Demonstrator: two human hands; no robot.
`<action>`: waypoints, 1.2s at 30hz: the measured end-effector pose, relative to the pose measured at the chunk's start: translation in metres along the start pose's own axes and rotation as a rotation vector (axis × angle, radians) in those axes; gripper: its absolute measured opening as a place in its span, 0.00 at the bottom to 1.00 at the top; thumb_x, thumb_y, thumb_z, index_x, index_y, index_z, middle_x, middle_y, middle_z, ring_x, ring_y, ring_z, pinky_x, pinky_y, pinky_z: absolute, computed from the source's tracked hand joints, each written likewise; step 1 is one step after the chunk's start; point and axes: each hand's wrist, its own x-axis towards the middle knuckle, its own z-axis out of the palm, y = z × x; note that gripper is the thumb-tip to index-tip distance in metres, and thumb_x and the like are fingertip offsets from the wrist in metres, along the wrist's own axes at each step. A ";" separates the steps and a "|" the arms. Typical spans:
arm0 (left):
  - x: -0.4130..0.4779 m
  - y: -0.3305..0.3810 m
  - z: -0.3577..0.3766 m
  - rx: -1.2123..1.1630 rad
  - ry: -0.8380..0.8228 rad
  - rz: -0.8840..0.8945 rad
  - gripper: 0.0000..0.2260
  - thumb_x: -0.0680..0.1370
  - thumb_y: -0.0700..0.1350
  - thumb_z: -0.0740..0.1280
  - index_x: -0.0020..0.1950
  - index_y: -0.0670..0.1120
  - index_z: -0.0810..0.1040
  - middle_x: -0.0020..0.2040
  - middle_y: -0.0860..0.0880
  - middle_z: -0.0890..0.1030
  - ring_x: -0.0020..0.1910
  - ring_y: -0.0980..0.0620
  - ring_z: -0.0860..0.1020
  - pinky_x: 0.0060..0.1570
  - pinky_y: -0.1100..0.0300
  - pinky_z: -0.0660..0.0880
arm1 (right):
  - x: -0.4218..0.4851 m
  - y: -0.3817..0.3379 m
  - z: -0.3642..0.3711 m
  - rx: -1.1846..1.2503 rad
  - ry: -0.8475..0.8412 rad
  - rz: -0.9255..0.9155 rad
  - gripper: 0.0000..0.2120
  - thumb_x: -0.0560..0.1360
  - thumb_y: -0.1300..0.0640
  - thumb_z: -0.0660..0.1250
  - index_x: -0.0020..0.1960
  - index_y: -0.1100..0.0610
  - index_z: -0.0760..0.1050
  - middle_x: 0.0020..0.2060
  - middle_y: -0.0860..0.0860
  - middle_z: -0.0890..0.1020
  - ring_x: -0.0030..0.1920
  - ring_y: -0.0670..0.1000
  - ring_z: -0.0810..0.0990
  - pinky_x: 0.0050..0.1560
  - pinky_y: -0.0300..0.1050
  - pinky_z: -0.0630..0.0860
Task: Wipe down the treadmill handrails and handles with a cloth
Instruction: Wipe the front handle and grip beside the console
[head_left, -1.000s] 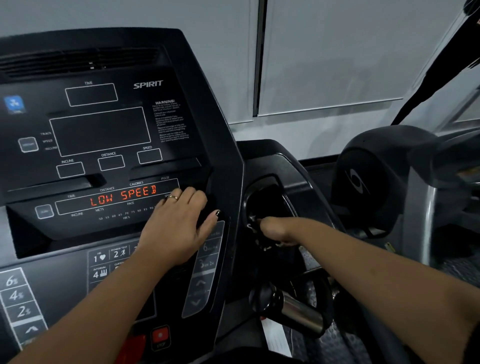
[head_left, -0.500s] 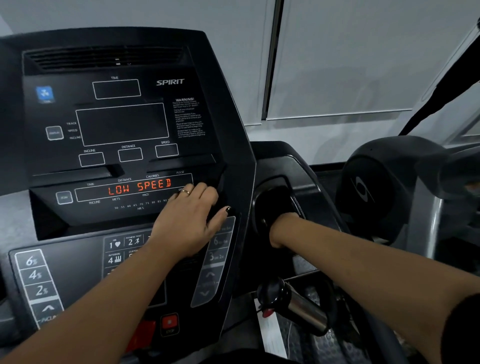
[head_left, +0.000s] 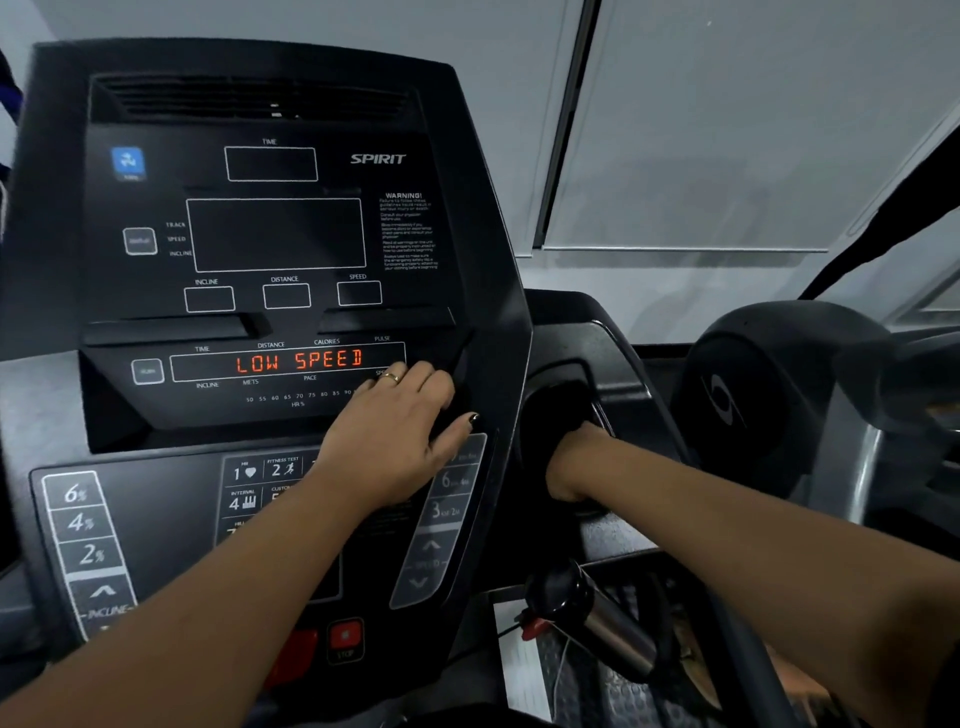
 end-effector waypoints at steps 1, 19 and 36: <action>0.001 0.000 0.000 0.002 -0.002 -0.001 0.16 0.79 0.64 0.48 0.49 0.54 0.66 0.47 0.57 0.69 0.49 0.54 0.68 0.51 0.54 0.71 | -0.005 0.002 0.000 0.091 -0.002 -0.011 0.20 0.80 0.59 0.55 0.70 0.60 0.71 0.68 0.58 0.74 0.68 0.59 0.72 0.66 0.50 0.68; 0.002 0.004 0.000 -0.006 0.001 0.003 0.15 0.80 0.59 0.48 0.51 0.52 0.68 0.48 0.57 0.70 0.51 0.53 0.69 0.53 0.54 0.71 | -0.006 -0.014 0.025 1.014 0.157 -0.097 0.25 0.84 0.46 0.45 0.75 0.56 0.64 0.71 0.57 0.70 0.71 0.58 0.69 0.69 0.46 0.65; 0.002 0.005 -0.004 -0.002 -0.027 -0.017 0.15 0.79 0.60 0.46 0.50 0.54 0.66 0.47 0.59 0.66 0.49 0.55 0.66 0.54 0.54 0.70 | 0.024 0.032 0.033 1.082 1.256 0.067 0.13 0.78 0.56 0.56 0.57 0.61 0.74 0.54 0.53 0.72 0.56 0.52 0.69 0.61 0.51 0.70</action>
